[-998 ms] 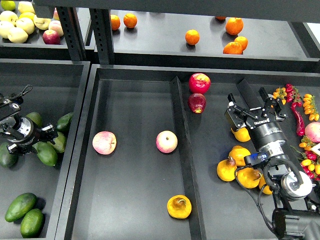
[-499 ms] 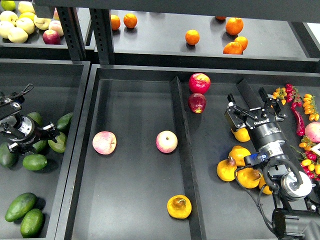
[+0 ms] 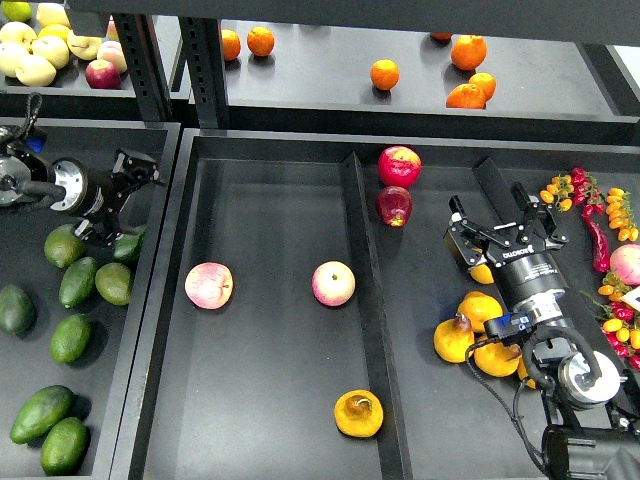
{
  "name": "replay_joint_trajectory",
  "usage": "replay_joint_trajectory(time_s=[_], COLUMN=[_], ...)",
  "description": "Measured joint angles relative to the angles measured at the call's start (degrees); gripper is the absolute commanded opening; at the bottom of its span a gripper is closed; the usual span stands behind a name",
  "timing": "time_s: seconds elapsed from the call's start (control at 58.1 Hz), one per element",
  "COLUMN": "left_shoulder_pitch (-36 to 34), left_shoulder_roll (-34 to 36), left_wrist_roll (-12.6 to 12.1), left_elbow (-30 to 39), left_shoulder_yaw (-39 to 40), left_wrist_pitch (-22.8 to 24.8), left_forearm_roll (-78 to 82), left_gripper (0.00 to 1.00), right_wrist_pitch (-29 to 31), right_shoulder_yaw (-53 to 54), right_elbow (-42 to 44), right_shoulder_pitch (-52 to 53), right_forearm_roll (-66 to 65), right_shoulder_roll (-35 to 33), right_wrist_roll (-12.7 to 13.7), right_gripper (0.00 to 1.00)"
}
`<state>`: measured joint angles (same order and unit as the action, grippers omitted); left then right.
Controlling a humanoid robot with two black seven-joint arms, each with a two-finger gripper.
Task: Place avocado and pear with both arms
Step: 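Withdraw the left gripper and move the right gripper toward the yellow pear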
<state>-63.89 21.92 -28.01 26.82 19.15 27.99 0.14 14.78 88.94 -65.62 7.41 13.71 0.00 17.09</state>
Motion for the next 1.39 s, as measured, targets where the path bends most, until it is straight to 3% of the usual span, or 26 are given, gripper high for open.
replay_joint_trajectory(time_s=[0.155, 0.172, 0.275, 0.464, 0.602, 1.066, 1.393], left_shoulder_pitch=[3.46, 5.61, 10.11, 21.59, 28.1, 44.36, 50.88], left_shoulder_roll=[-0.09, -0.37, -1.15, -6.08, -9.92, -21.05, -21.91], left_wrist_roll=[0.0, 0.01, 0.04, 0.03, 0.02, 0.01, 0.01], left_elbow=[1.73, 3.52, 7.95, 17.56, 23.07, 36.48, 40.91], left_shoulder_yaw=[11.73, 16.07, 24.33, 40.08, 47.45, 63.4, 65.43], left_wrist_pitch=[0.0, 0.0, 0.0, 0.01, 0.01, 0.01, 0.02], left_forearm_roll=[-6.04, -7.72, -9.22, -9.79, -9.8, -8.88, -8.87], left_gripper=[0.98, 0.98, 0.98, 0.98, 0.98, 0.99, 0.99], right_wrist_pitch=[0.1, 0.13, 0.17, 0.74, 2.36, 10.25, 13.2], right_shoulder_yaw=[-1.14, -2.1, -3.9, -7.44, -9.97, -25.34, -36.36], right_elbow=[0.0, 0.0, -0.07, -0.73, -0.81, -1.26, -0.66], right_shoulder_pitch=[-0.09, -0.1, -0.11, -0.1, 0.03, 7.73, 15.02], right_forearm_roll=[0.13, 0.15, 0.21, 0.26, 0.27, 0.06, -2.0], right_shoulder_roll=[0.0, 0.0, -0.07, -4.09, -7.75, -23.93, -29.1], right_wrist_roll=[0.21, 0.23, 0.89, 6.48, 9.44, 10.92, 10.93], right_gripper=[0.99, 0.99, 0.99, 0.99, 0.99, 1.0, 1.0])
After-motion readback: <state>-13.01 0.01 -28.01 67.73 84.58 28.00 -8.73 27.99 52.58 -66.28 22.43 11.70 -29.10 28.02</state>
